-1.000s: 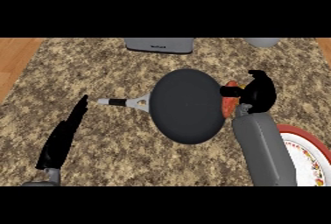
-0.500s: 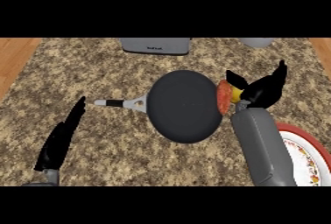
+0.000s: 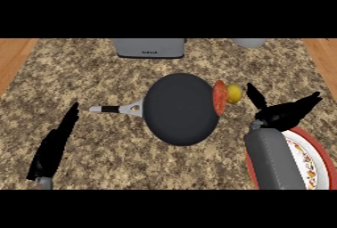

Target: Pick the sweet potato from the plate and place it in the pan

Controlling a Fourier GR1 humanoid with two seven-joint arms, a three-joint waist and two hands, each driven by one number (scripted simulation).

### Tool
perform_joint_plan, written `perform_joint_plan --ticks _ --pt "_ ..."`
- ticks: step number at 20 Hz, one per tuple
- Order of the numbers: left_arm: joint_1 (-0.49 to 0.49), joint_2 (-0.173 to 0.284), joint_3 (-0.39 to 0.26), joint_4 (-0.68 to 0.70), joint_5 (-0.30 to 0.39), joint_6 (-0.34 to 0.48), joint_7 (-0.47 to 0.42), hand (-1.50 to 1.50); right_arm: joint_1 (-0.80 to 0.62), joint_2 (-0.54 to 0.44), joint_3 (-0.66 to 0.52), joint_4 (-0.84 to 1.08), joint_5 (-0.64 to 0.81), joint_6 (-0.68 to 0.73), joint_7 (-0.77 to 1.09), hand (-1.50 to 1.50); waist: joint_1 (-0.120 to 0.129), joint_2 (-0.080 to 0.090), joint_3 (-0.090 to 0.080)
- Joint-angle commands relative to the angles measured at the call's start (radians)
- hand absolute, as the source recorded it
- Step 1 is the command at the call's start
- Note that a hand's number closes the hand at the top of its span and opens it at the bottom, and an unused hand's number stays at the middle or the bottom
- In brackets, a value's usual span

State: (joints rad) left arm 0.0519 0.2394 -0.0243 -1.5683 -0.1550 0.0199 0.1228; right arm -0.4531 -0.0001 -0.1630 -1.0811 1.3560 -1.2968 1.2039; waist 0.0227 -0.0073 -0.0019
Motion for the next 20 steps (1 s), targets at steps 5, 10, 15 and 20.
perform_joint_plan --ticks 5,10,15,20 --pt "0.032 -0.005 0.019 -0.018 0.006 0.016 0.005 0.0 0.32 0.0 0.16 -0.202 0.086 -0.152 0.124 -1.5 -0.047 -0.017 -0.001" --pt "0.047 0.013 0.049 -0.015 0.014 0.016 -0.002 0.0 0.532 0.0 0.263 -0.363 0.119 -0.171 0.153 -1.5 -0.072 -0.018 -0.002" --pt "0.075 0.006 0.045 -0.035 -0.001 0.034 0.007 0.0 0.788 0.0 0.391 -0.55 0.173 -0.182 0.154 -1.5 -0.1 -0.016 -0.002" --pt "0.095 0.008 0.061 -0.03 0.007 0.035 -0.028 0.0 1.053 0.0 0.547 -0.751 0.22 -0.2 0.146 -1.5 -0.117 -0.014 -0.001"
